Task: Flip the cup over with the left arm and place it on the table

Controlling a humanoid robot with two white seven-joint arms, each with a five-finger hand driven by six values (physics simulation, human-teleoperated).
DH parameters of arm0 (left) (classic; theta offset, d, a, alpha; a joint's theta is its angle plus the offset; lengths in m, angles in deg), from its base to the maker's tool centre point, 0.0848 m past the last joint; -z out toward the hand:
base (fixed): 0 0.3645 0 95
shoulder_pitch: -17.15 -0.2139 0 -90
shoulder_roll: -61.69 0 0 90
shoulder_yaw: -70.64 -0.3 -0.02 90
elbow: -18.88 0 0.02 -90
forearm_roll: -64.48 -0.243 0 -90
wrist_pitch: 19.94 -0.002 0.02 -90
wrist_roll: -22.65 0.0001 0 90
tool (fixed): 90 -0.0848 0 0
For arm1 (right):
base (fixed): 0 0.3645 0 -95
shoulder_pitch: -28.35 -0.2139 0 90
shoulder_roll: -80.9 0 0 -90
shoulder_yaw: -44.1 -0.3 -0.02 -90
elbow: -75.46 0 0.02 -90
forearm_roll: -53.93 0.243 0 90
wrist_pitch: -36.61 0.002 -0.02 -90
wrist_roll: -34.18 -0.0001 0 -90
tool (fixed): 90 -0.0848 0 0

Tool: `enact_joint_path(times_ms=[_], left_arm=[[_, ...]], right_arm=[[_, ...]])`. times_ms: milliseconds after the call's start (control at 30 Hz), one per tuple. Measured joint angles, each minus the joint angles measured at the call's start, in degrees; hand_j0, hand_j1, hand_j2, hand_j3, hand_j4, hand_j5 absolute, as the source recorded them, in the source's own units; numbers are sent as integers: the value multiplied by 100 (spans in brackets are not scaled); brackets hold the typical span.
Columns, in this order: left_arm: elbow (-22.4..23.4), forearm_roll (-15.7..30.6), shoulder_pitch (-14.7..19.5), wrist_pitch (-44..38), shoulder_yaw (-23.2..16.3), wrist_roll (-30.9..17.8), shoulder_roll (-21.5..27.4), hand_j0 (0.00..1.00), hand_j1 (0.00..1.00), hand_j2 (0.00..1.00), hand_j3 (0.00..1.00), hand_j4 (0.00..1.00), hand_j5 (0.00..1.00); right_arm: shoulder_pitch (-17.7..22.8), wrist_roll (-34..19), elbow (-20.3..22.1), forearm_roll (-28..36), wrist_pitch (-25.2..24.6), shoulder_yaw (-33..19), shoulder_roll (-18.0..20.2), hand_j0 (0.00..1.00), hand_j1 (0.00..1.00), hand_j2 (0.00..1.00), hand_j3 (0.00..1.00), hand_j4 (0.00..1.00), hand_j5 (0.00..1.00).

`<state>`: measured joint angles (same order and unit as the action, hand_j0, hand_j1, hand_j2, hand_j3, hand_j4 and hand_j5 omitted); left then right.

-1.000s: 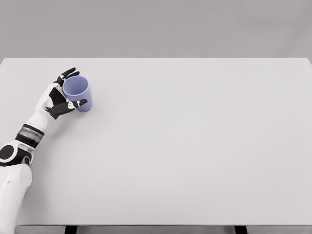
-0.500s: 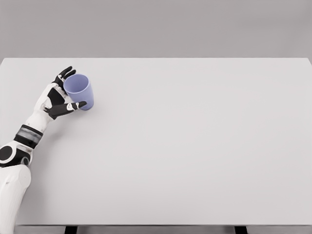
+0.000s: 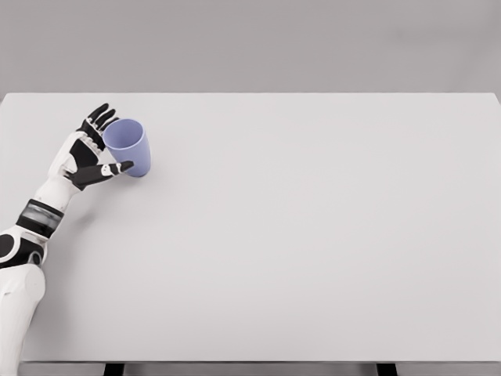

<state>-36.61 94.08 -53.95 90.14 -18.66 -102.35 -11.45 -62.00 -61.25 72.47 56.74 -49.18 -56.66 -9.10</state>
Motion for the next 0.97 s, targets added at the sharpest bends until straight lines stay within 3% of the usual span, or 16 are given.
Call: enact_joint_path(times_ms=[400,600,733,967], left_arm=[[-489,253,-404,-43,93,0,391,100,100,100,100,100,100],[-882,502,-809,-11,39,0,1133,100,100,100,100,100,100],[-1225,524,-809,16,-168,0,1662,100,100,100,100,100,100],[-1497,464,-1011,10,-381,-1,2075,100,100,100,100,100,100]], right_arm=[[0,0,0,0,0,0,0,100,100,100,100,100,100],[0,0,0,0,0,-1,0,100,100,100,100,100,100],[0,0,0,0,0,1,0,100,100,100,100,100,100],[0,0,0,0,0,0,0,100,100,100,100,100,100]])
